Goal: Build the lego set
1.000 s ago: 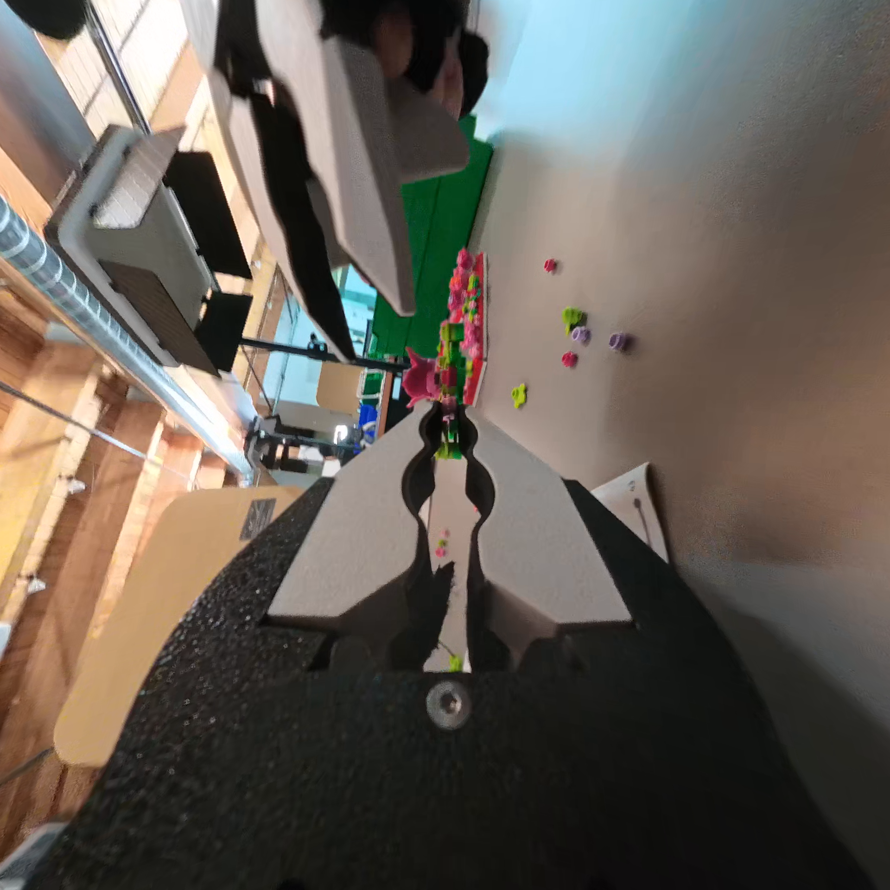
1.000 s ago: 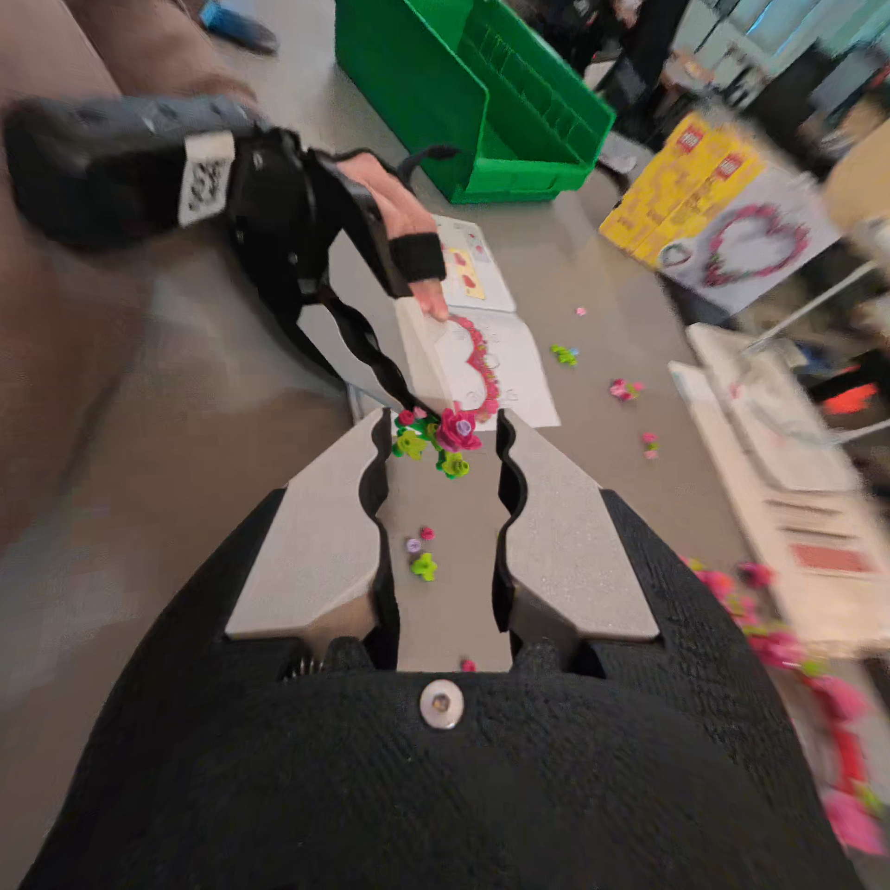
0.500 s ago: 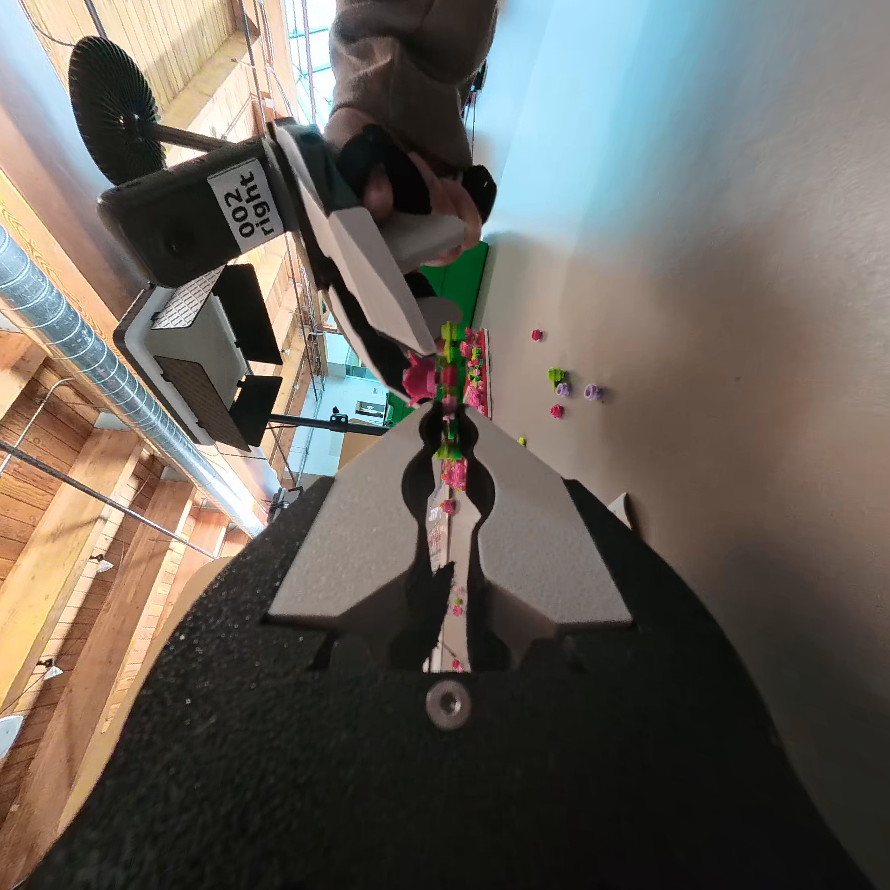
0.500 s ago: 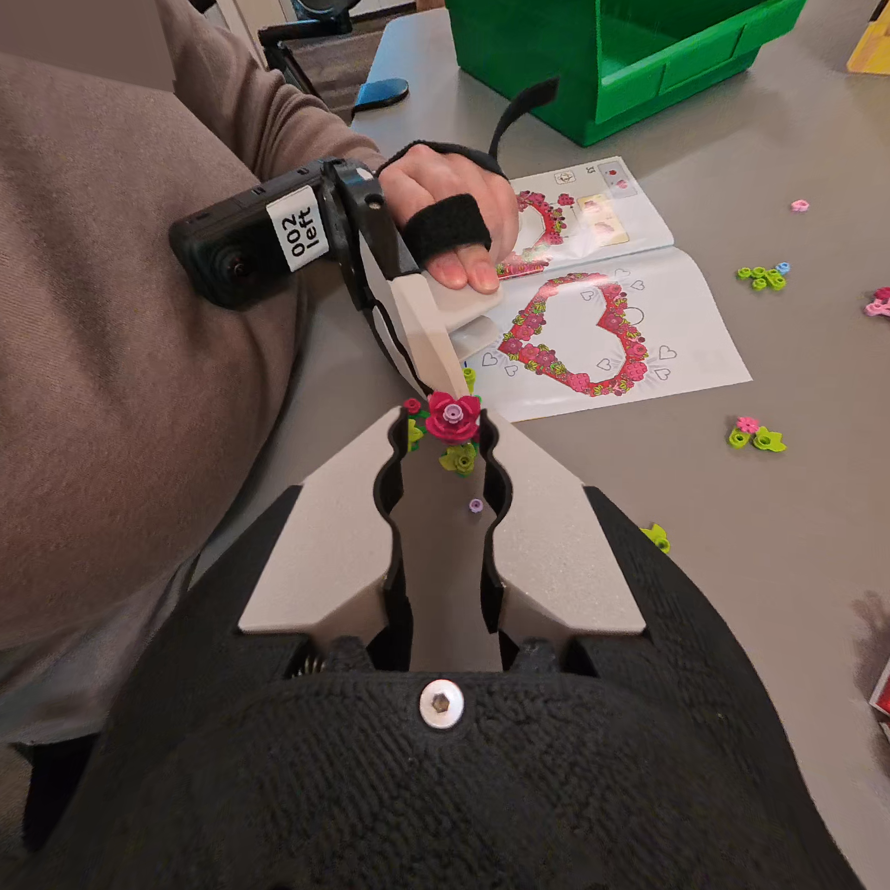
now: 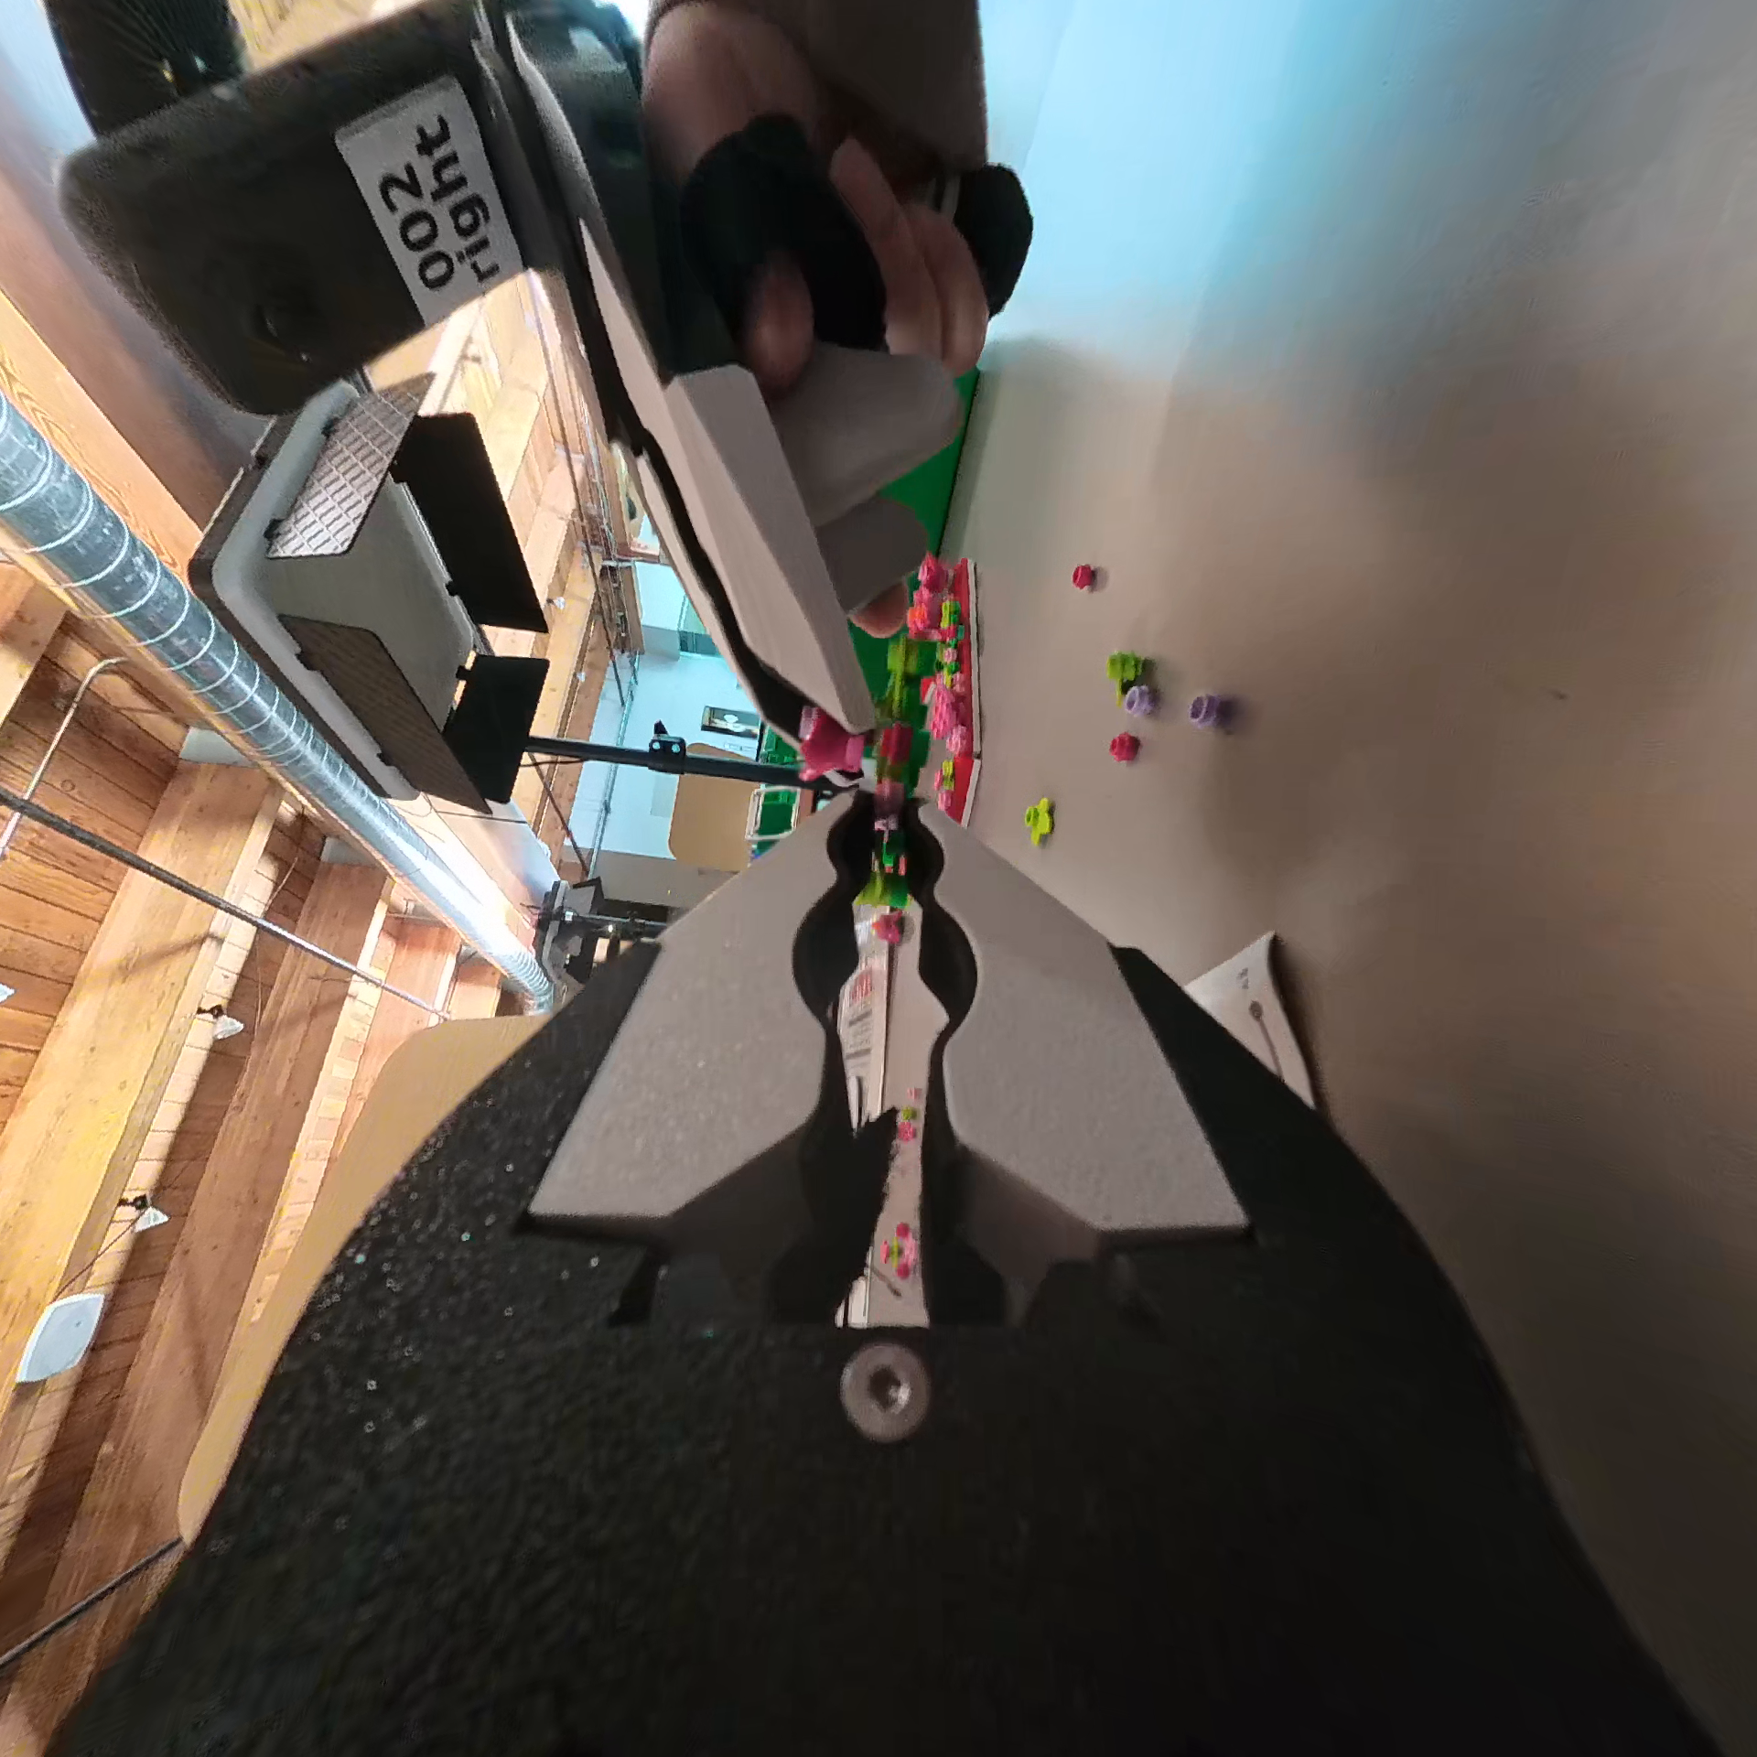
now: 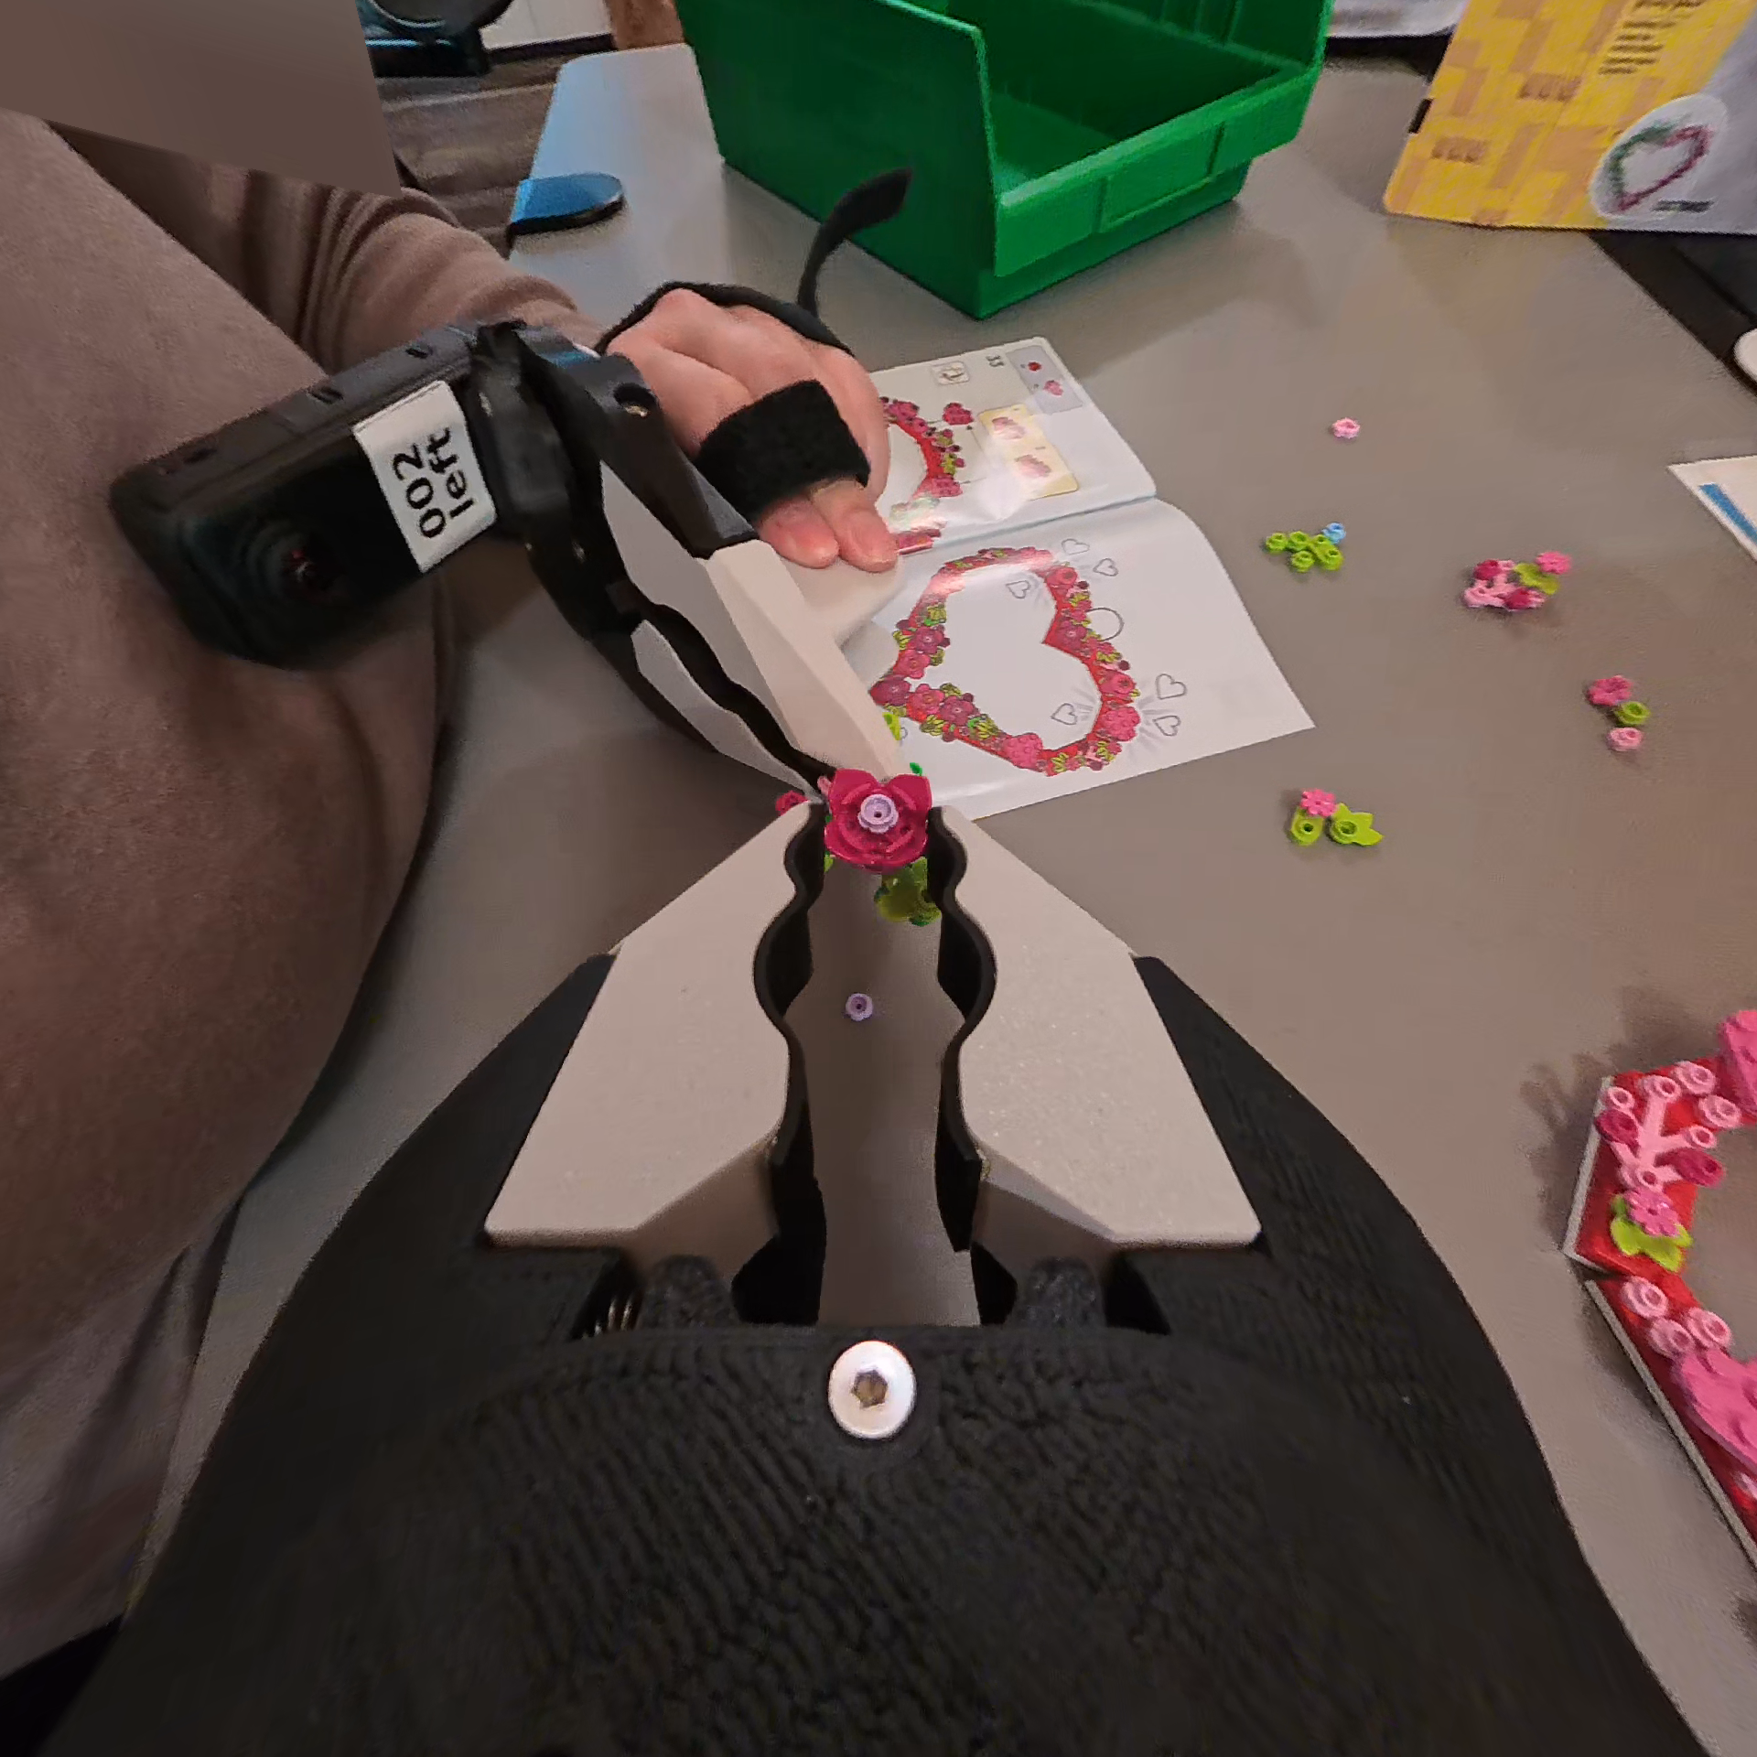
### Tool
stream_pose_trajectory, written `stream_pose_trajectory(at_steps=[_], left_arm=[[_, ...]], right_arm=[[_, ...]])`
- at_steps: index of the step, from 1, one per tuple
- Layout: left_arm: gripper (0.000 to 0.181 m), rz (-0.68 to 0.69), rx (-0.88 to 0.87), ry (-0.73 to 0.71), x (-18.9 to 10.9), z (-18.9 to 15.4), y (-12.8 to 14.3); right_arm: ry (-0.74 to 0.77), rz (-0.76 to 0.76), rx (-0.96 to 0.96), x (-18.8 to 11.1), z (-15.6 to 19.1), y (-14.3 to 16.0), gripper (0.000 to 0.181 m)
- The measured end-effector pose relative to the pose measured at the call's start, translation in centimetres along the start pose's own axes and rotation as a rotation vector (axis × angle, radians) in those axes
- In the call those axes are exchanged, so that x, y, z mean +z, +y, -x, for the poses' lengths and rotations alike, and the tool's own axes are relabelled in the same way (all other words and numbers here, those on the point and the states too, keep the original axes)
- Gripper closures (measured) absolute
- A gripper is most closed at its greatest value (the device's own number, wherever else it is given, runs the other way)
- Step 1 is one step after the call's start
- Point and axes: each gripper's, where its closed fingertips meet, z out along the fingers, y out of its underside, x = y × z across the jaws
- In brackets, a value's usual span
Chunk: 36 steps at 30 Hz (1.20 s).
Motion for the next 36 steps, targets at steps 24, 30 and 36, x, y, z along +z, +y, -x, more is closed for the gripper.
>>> stream_pose_trajectory(at_steps=[24,30,36], left_arm=[[0.178,0.117,-0.052,-0.006,0.4,0.3,2.1],[0.178,0.081,-0.027,0.006,0.4,0.0,1.5],[0.178,0.043,-0.013,0.003,0.2,-0.1,0.8]], right_arm=[[0.251,-0.11,-0.064,-1.6,-1.2,-0.1,0.146],[0.215,-0.1,-0.073,-1.8,-0.9,-0.3,0.149],[0.082,-0.05,0.017,-1.3,-0.6,0.2,0.15]])
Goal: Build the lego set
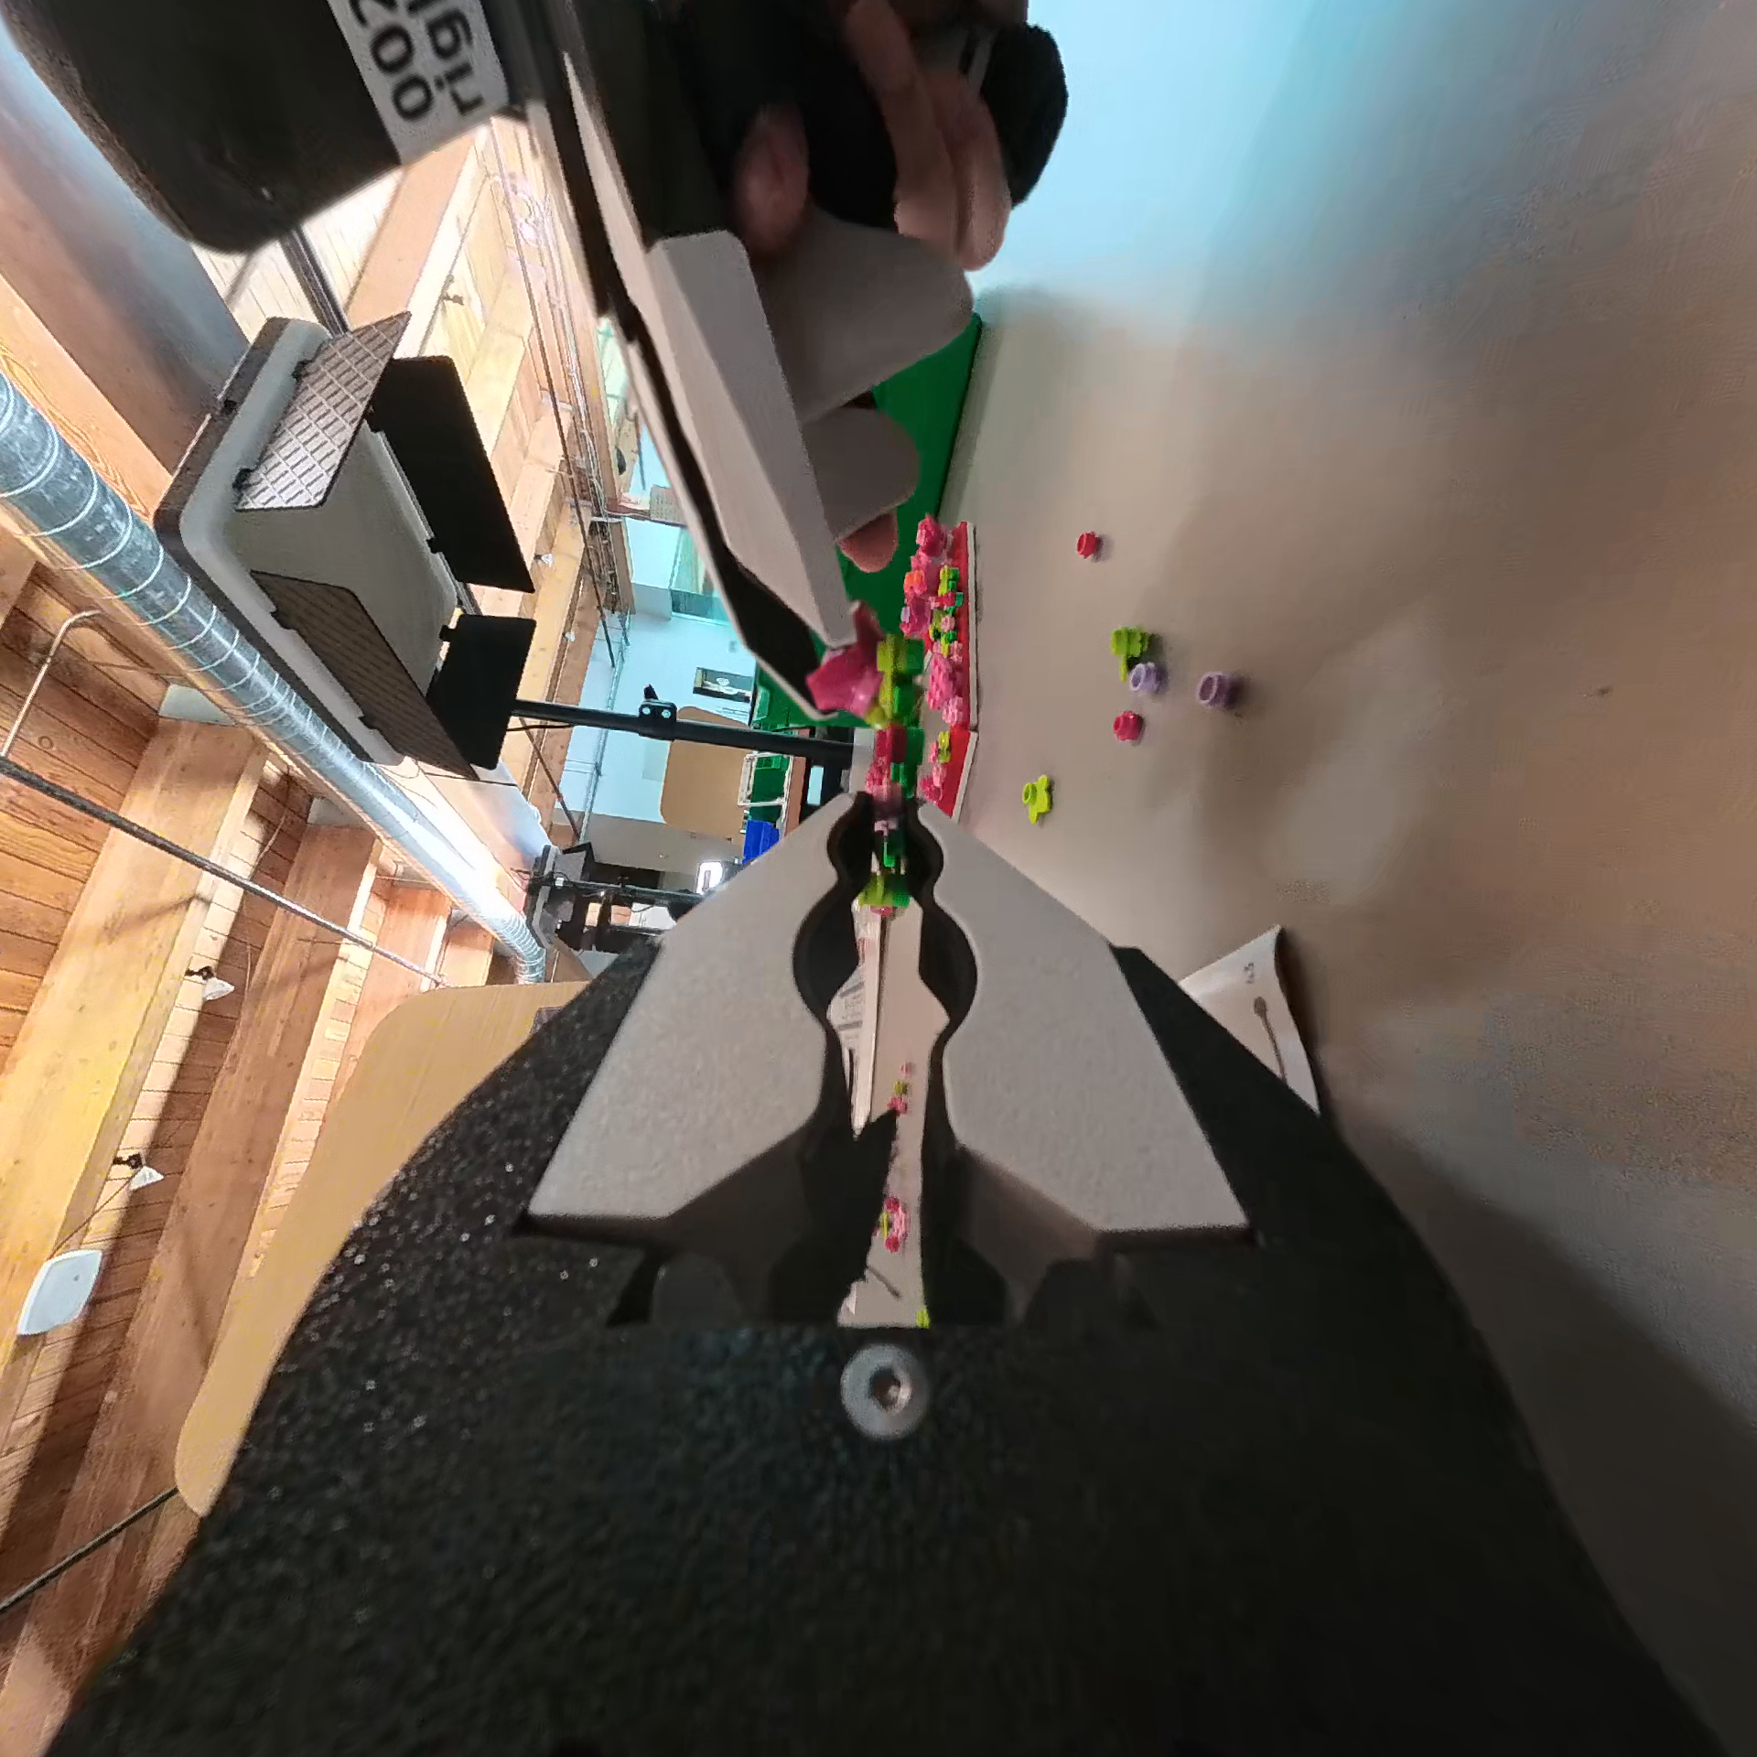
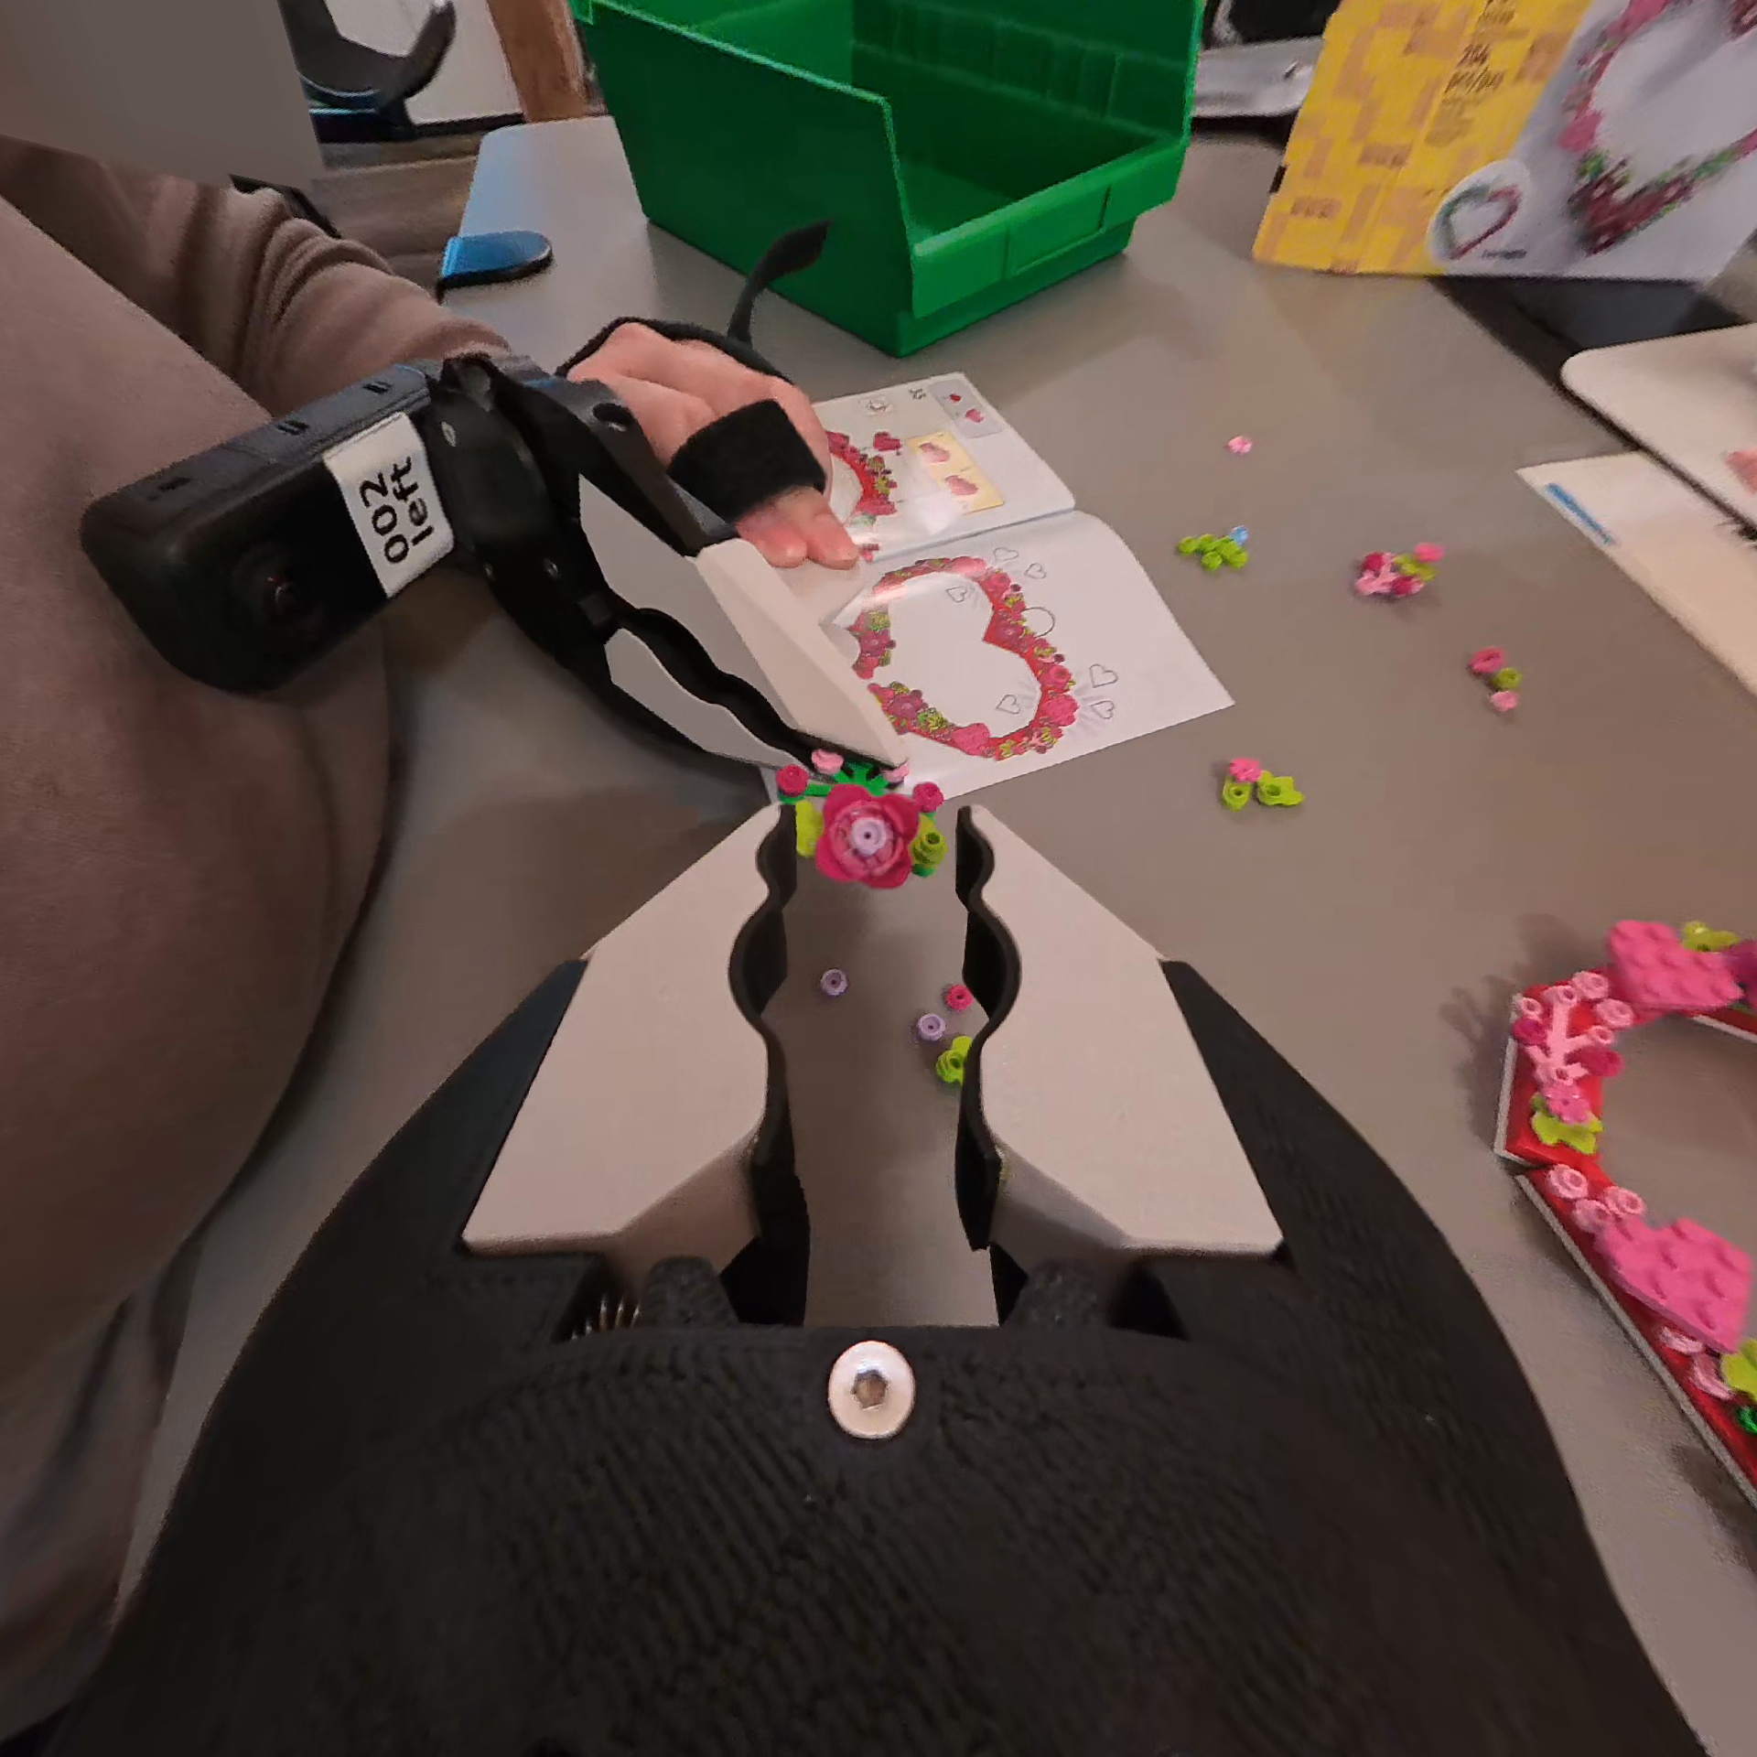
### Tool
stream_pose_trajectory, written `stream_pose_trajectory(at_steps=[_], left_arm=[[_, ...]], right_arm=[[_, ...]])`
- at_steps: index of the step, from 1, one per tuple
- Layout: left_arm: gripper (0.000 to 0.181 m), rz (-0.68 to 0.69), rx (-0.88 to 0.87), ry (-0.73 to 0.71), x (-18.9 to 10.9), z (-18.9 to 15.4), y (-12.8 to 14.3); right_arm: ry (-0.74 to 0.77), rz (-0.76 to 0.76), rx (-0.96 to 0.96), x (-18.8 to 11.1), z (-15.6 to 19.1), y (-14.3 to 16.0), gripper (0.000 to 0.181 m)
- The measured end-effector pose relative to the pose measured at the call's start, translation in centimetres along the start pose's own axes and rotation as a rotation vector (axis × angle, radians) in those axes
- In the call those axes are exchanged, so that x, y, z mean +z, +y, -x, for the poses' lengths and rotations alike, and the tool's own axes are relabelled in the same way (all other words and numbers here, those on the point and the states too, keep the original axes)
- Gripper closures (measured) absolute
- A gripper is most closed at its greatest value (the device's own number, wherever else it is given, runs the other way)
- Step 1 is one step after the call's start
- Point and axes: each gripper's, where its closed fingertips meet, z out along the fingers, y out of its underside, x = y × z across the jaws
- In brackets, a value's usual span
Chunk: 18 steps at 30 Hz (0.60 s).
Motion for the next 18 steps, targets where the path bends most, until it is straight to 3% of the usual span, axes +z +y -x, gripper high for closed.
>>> stream_pose_trajectory(at_steps=[6,18], left_arm=[[0.178,-0.001,0.006,0.009,0.0,-0.2,0.0],[0.178,0.008,0.076,0.04,0.1,-1.1,0.1]], right_arm=[[-0.045,0.034,0.033,0.4,0.2,0.4,0.163],[0.009,0.19,0.094,1.3,-0.1,0.7,0.163]])
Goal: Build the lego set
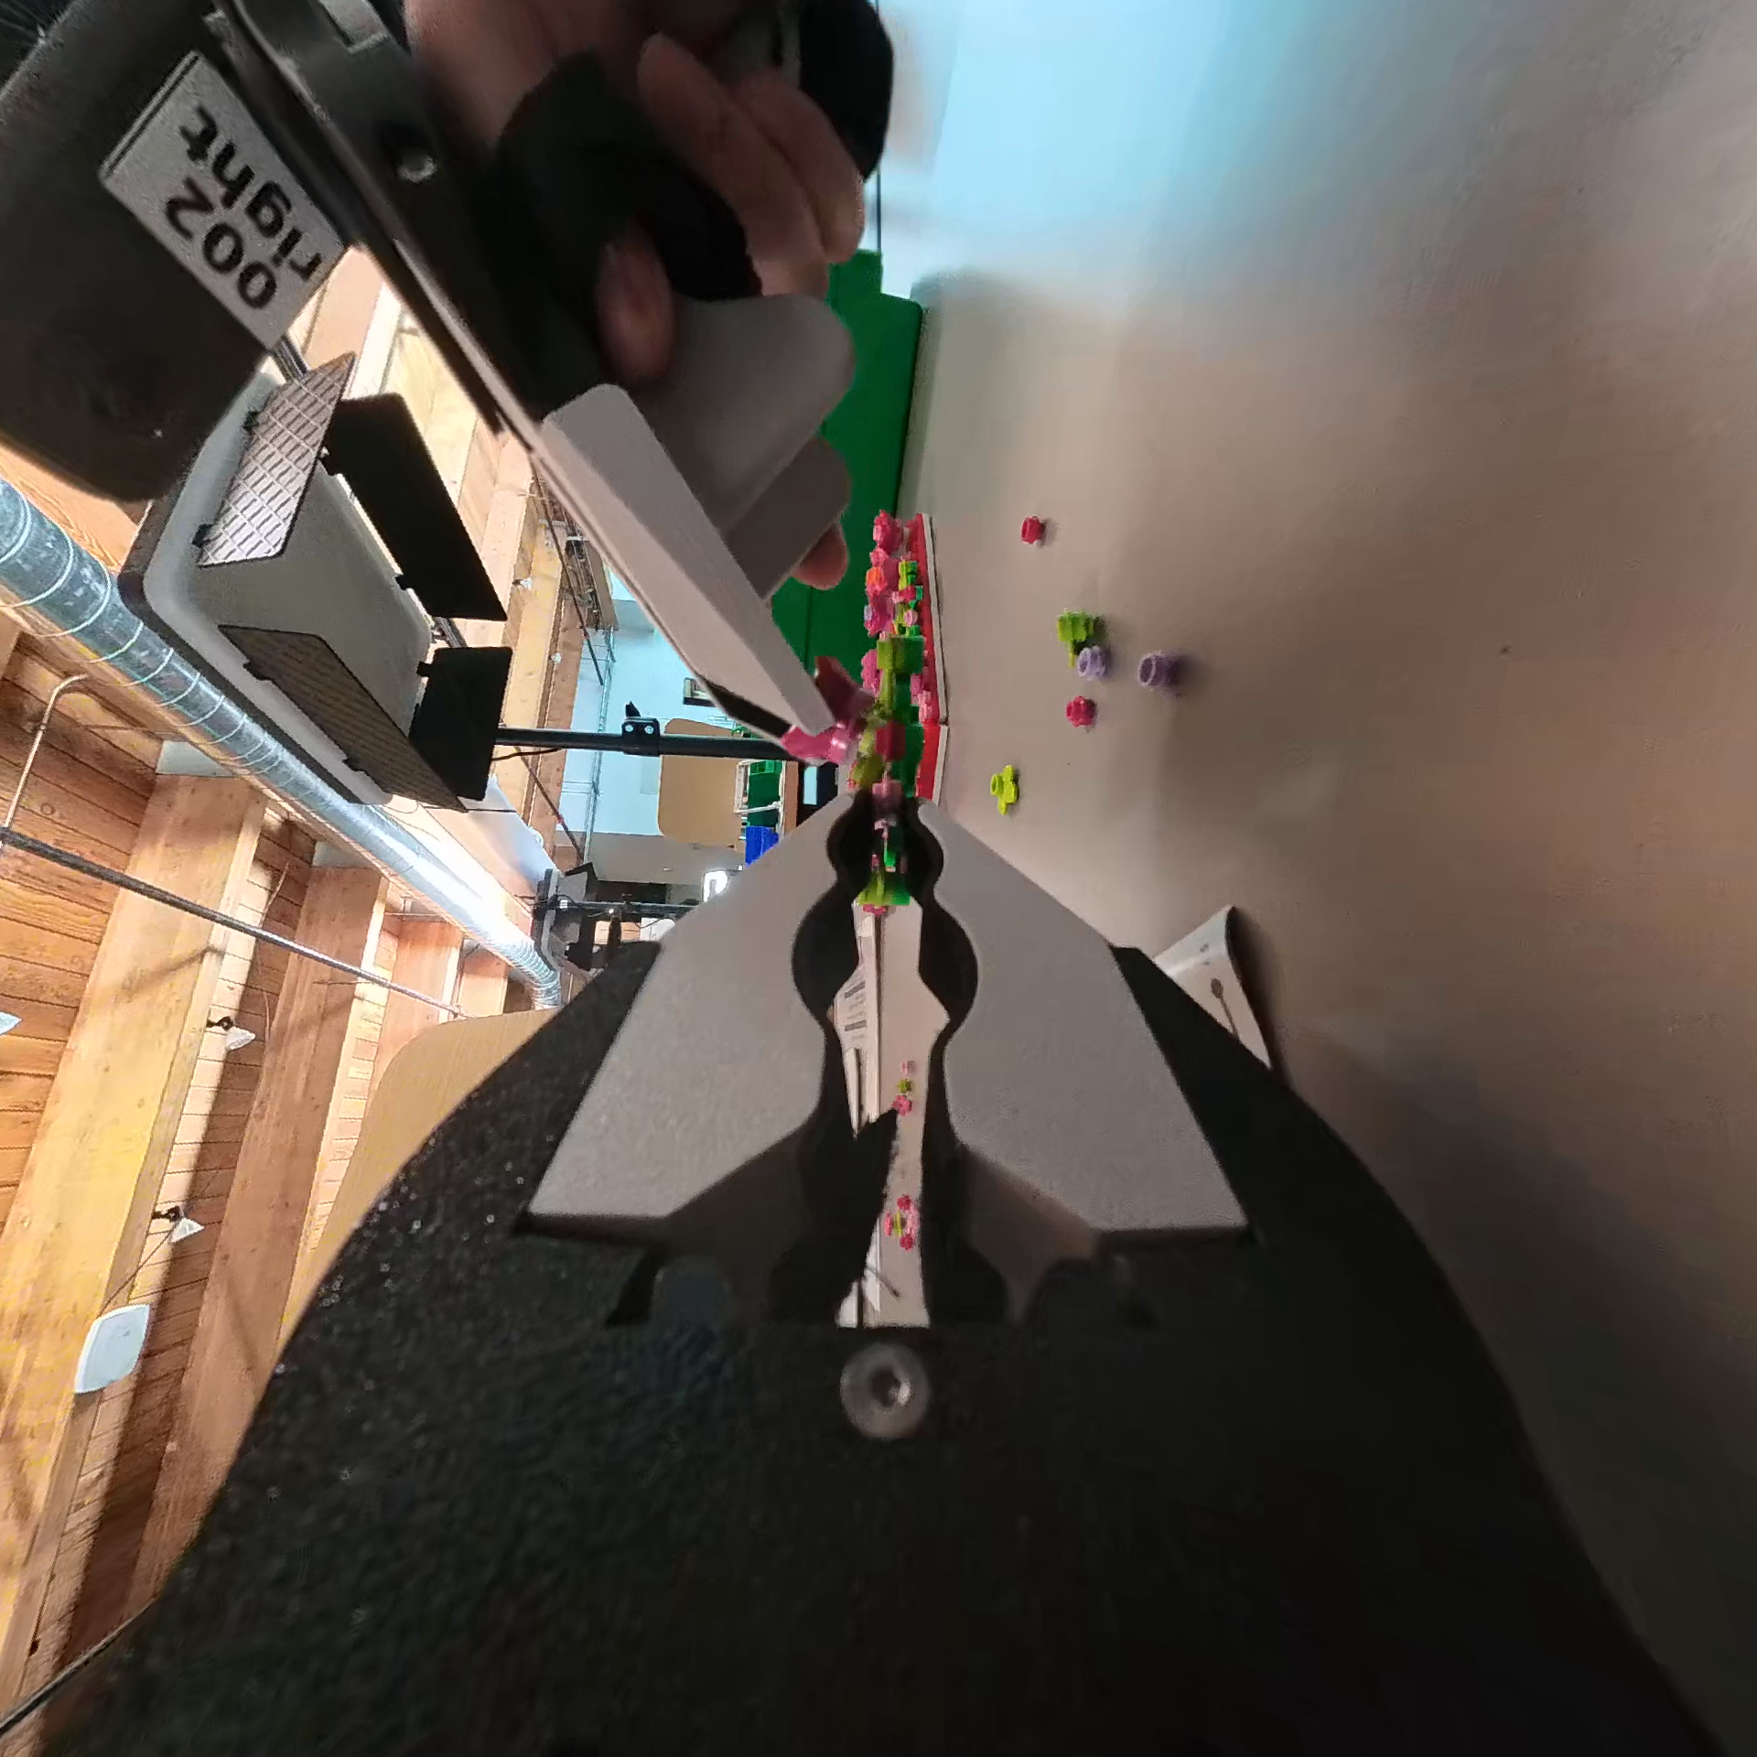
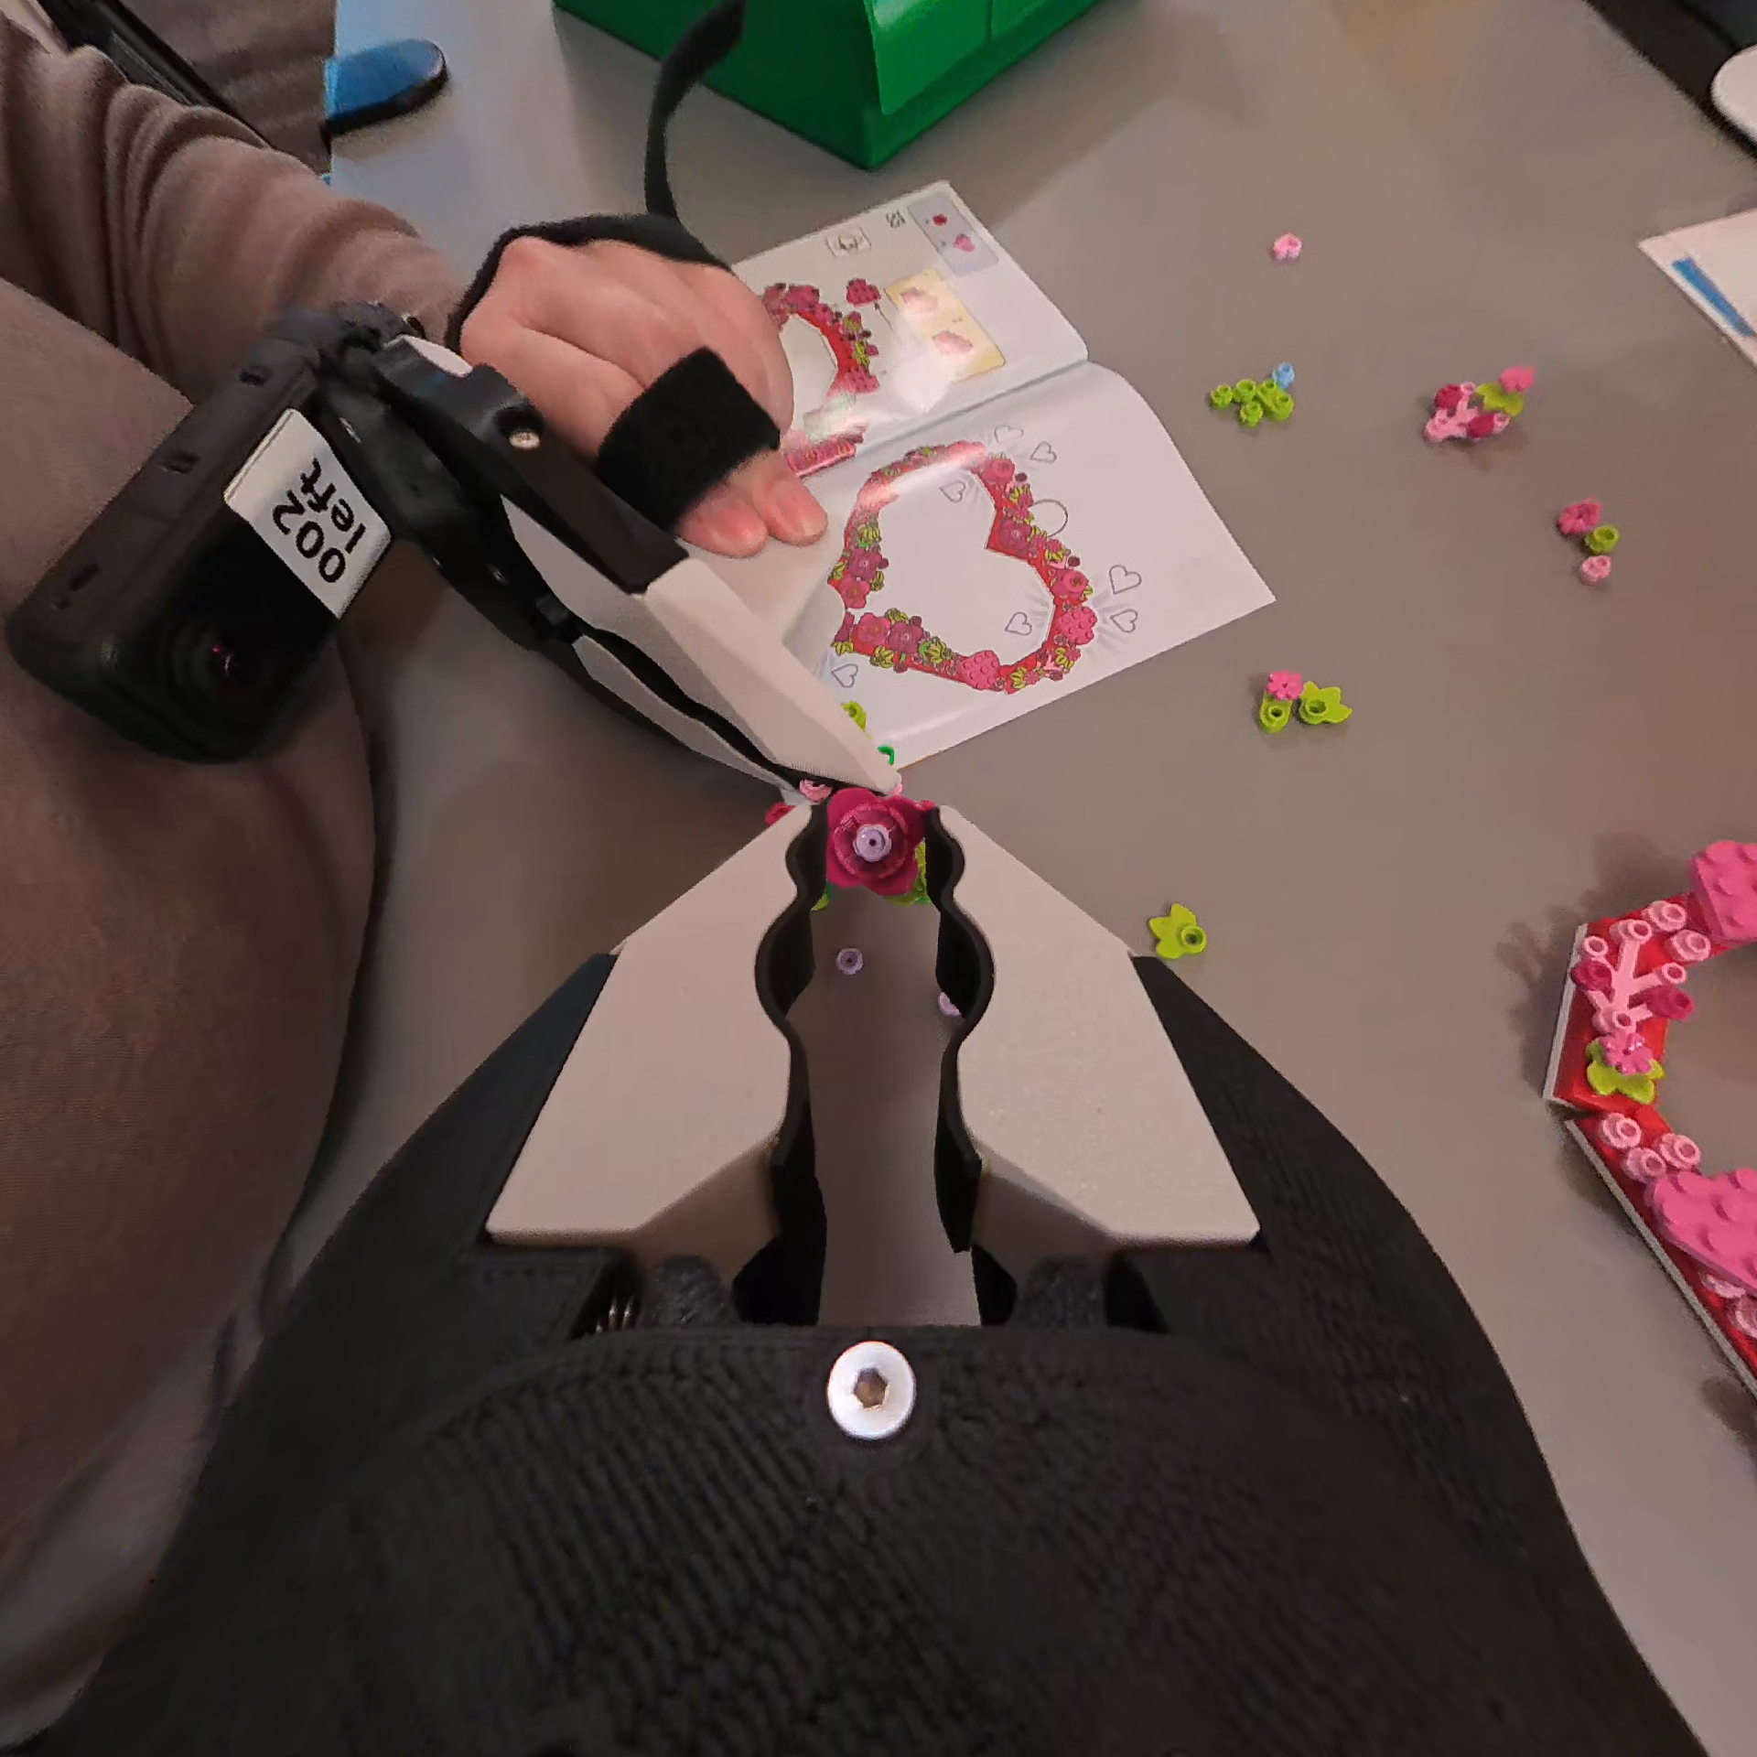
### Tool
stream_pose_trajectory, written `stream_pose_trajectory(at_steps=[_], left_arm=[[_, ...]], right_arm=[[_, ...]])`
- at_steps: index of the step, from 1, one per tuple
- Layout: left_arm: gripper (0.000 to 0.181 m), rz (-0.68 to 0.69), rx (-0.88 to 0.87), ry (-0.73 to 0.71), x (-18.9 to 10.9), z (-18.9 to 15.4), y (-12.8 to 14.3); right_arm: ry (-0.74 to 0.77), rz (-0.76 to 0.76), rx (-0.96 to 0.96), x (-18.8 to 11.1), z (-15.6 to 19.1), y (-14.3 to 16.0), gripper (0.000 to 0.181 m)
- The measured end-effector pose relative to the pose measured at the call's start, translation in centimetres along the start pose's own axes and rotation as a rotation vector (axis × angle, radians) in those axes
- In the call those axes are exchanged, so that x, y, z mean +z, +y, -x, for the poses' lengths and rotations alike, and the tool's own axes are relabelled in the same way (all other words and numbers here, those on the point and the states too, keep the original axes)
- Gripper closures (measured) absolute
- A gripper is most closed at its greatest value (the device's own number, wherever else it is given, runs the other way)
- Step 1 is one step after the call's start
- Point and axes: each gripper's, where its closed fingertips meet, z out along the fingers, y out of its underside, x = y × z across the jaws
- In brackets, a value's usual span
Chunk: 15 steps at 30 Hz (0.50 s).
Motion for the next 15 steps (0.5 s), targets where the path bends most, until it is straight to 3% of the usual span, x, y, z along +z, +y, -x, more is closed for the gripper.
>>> stream_pose_trajectory(at_steps=[15], left_arm=[[0.178,0.015,-0.017,-0.024,-0.04,0.51,0.17]], right_arm=[[0.023,0.099,0.081,0.42,-0.05,-0.07,0.162]])
